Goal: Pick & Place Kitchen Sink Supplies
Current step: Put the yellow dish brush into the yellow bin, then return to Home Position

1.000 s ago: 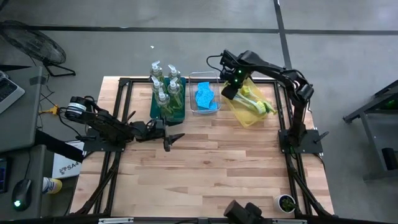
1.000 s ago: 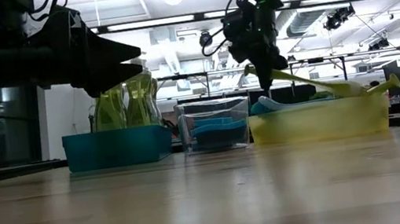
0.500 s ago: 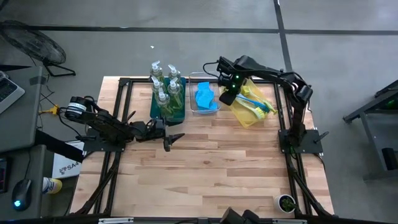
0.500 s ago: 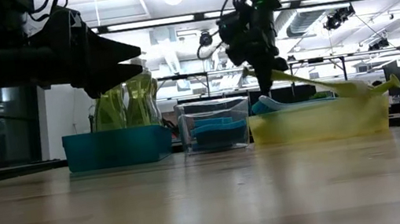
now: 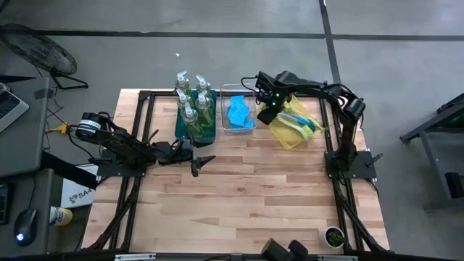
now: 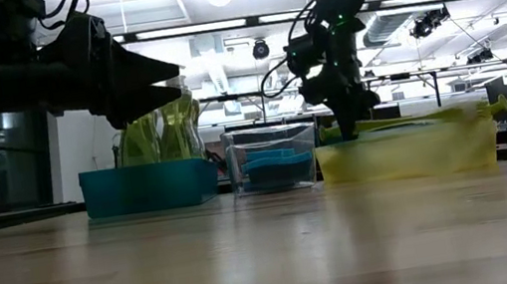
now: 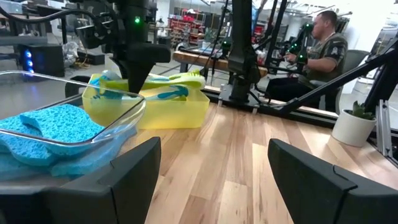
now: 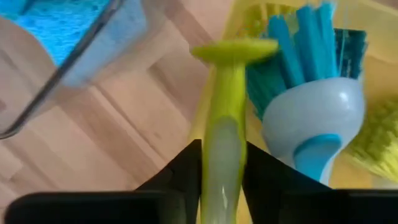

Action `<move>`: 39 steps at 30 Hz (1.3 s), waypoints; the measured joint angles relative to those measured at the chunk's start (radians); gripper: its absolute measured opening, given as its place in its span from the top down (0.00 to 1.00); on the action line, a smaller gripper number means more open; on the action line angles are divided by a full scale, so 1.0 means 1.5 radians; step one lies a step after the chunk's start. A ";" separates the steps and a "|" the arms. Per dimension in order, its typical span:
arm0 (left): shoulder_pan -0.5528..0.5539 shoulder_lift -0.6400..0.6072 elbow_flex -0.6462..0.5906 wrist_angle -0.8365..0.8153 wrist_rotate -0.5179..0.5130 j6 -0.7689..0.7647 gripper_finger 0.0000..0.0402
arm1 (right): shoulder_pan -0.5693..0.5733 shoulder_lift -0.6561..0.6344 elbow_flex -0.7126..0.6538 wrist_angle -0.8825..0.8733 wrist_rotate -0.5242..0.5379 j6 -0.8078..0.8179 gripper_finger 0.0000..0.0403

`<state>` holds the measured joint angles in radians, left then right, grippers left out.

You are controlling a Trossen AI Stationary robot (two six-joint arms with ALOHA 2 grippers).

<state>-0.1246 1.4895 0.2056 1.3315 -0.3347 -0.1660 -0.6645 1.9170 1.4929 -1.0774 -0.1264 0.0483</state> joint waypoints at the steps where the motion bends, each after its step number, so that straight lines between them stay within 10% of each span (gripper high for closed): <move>1: 0.000 0.000 0.000 0.000 0.000 0.000 0.28 | -0.001 -0.001 0.000 0.000 0.008 -0.001 0.76; 27: 0.000 0.000 0.000 -0.002 -0.014 -0.033 0.28 | -0.004 -0.214 -0.018 0.005 0.045 -0.016 0.68; 39: 0.000 0.000 0.000 0.002 -0.009 -0.070 0.28 | 0.069 -0.369 -0.315 0.074 0.035 -0.011 0.97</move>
<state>-0.1246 1.4895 0.2062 1.3338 -0.3489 -0.2703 -0.5606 1.3636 1.0201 -0.9657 -0.0737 0.0322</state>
